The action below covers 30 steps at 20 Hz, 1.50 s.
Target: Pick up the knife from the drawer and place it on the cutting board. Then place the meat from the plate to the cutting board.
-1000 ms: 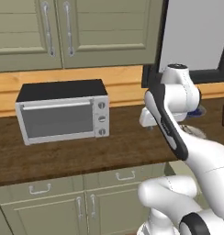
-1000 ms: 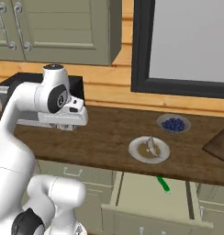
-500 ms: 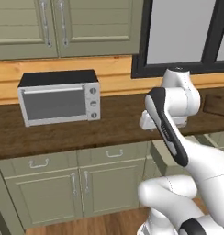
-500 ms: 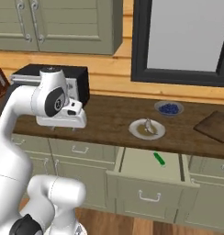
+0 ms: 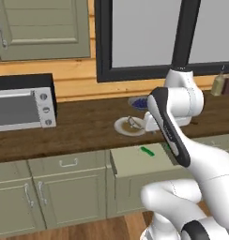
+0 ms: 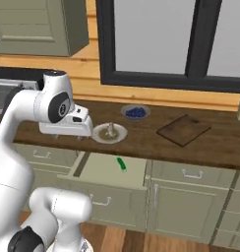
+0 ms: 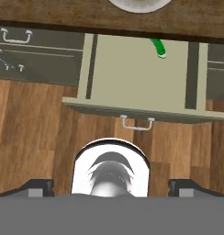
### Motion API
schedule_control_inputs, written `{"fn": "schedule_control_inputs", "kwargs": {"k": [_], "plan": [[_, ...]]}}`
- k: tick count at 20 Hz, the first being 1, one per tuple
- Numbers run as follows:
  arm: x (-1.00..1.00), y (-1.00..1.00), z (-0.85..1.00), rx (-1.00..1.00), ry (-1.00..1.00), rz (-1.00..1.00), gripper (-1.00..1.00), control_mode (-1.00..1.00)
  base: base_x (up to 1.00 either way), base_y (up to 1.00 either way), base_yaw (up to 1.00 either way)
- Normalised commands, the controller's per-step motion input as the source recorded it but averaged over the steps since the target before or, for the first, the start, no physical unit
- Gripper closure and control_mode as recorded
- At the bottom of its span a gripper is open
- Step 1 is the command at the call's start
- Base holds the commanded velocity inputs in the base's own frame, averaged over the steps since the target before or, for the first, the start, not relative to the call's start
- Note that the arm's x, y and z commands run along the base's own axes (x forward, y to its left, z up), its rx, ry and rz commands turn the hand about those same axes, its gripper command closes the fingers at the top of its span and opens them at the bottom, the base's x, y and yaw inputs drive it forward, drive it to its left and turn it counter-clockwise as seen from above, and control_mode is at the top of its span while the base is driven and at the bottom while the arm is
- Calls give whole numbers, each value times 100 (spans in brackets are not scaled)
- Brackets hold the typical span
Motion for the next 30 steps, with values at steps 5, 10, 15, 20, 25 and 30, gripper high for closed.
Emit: {"fn": "schedule_control_inputs", "kwargs": {"k": [5,10,15,20,25,30], "plan": [[0,0,0,0,0,0,-100,100,-1,-100,0],[0,0,0,0,0,0,-100,100,0,-100,0],[0,0,0,0,0,0,-100,100,13,-80,7],[0,0,0,0,0,0,-100,100,30,-48,18],[0,0,0,0,0,0,-100,100,53,-8,20],[0,0,0,0,0,0,-100,100,67,0,17]]}}
